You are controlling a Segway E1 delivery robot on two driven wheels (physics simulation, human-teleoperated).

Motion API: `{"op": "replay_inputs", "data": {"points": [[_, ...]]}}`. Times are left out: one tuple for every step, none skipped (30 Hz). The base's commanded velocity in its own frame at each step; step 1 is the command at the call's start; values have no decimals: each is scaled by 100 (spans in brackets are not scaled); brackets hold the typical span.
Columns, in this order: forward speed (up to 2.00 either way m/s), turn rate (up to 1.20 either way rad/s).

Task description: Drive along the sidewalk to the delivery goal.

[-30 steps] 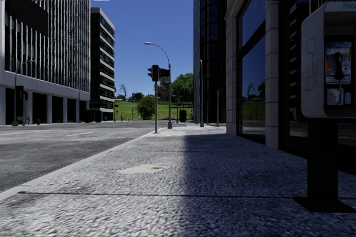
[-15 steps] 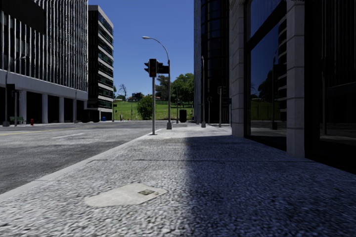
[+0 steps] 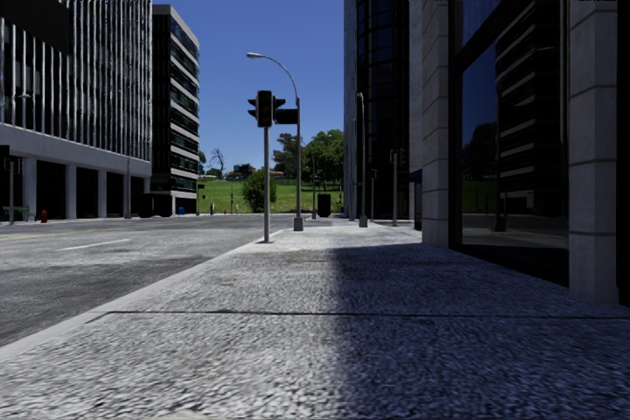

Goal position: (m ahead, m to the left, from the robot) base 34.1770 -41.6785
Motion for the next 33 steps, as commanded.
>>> {"op": "replay_inputs", "data": {"points": [[200, 0], [200, 0], [200, 0], [200, 0], [200, 0], [200, 0], [200, 0], [200, 0], [200, 0], [200, 0], [200, 0], [200, 0], [200, 0], [200, 0], [200, 0], [200, 0], [200, 0], [200, 0], [200, 0], [200, 0], [200, 0], [200, 0], [200, 0], [200, -8], [200, -23], [200, -23], [200, -26], [200, -28], [200, -28], [200, -28], [200, -28], [200, -28], [200, -28]]}}
